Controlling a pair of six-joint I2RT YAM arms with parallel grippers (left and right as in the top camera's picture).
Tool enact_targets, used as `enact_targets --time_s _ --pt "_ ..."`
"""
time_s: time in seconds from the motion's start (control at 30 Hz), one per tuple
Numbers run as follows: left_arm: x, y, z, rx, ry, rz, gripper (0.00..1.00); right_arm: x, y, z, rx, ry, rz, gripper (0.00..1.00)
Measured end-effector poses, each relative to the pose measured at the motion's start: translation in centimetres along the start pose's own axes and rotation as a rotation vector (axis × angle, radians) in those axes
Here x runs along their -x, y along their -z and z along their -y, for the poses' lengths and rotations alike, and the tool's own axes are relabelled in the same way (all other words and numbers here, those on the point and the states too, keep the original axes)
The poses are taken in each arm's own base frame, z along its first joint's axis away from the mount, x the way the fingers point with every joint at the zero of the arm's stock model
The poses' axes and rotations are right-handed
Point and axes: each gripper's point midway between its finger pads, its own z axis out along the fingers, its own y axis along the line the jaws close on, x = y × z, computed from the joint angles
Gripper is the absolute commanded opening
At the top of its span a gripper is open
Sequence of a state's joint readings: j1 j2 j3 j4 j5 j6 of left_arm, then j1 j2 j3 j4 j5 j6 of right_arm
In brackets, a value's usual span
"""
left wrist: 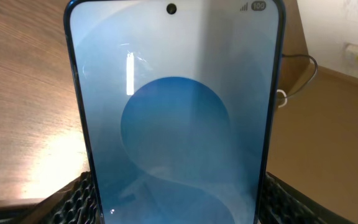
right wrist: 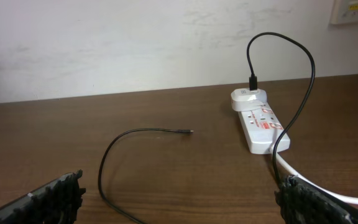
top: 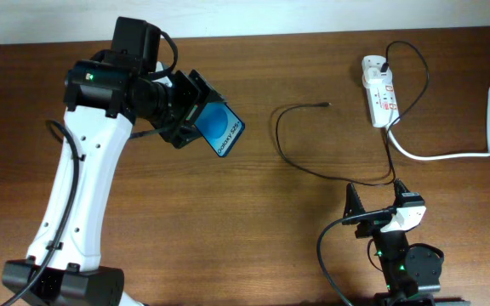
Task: Plug charger to phone and switch on socket
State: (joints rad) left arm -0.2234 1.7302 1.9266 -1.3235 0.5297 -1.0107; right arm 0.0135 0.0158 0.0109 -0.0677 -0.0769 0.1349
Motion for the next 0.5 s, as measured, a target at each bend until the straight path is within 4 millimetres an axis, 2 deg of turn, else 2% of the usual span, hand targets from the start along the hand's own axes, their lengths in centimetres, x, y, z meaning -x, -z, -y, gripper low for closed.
enact_targets --time_s 0.23,0.33,0.5 --pt "0.2 0.0 -0.1 0.007 -0.014 0.013 0.44 0.0 0.0 0.0 0.000 0.000 0.000 0.98" --pt "0.8 -0.1 -0.7 0.041 -0.088 0.041 0.45 0.0 0.0 0.0 0.000 0.000 0.000 0.98" --pt "3.0 0.0 -2.7 0.169 -0.267 0.141 0.44 0.0 0.0 0.0 0.000 0.000 0.000 0.98"
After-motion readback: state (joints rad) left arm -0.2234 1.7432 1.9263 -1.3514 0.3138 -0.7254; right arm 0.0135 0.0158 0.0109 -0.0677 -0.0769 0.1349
